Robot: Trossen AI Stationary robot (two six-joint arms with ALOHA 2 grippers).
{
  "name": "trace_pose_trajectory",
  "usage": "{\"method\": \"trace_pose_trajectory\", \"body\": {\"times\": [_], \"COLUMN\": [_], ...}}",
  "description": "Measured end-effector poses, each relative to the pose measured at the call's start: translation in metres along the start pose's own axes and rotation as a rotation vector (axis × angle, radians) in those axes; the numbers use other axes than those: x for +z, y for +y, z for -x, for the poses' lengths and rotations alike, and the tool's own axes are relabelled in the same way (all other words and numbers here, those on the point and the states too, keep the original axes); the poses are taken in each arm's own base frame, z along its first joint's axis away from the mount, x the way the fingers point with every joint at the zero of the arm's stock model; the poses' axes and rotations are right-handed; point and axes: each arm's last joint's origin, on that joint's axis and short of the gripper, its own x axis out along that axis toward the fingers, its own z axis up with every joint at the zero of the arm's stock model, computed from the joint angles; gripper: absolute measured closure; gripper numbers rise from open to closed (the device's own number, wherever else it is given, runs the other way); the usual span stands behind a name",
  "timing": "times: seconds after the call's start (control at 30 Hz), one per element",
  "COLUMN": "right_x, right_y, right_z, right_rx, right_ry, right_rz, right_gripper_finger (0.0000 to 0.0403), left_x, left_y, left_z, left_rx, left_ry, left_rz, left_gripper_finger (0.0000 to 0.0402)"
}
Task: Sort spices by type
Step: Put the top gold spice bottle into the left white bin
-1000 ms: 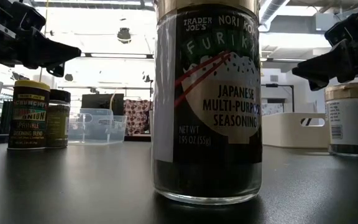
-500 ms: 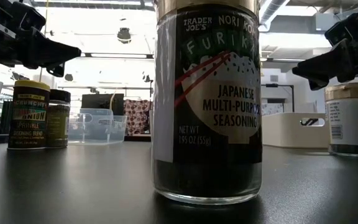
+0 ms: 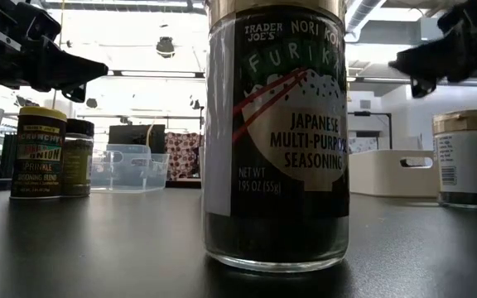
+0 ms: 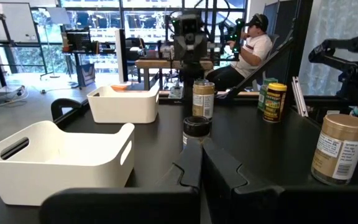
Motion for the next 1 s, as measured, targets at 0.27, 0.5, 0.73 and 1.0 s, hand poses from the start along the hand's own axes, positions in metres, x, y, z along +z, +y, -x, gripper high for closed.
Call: {"method": "trace_pose_trajectory", "body": {"times": [0.27, 0.5, 0.73, 1.0], "right_x": [0.062, 0.107, 0.139, 0.159], "right_y": [0.004, 0.006, 0.008, 0.010], "right_z": [0.026, 0.054, 0.048, 0.020], "right_rx": [-0.006, -0.029, -0.071, -0.029], "right_ry": [0.088, 0.247, 0.508, 0.755], "right_rz": [0.052, 0.070, 0.136, 0.253], "right_gripper_finger": [0.0285, 0.0285, 0.0279, 0.0222], "left_x": [0.000, 0.000, 0.000, 0.000], "left_y": [0.000, 0.000, 0.000, 0.000], "left_z": [0.000, 0.000, 0.000, 0.000], "left_rx": [0.000, 0.000, 0.000, 0.000], "left_ry": [0.000, 0.001, 0.001, 0.001], "left_rz": [0.000, 0.000, 0.000, 0.000], "left_gripper_finger": [0.0401, 0.0401, 0.0401, 0.0401]}}
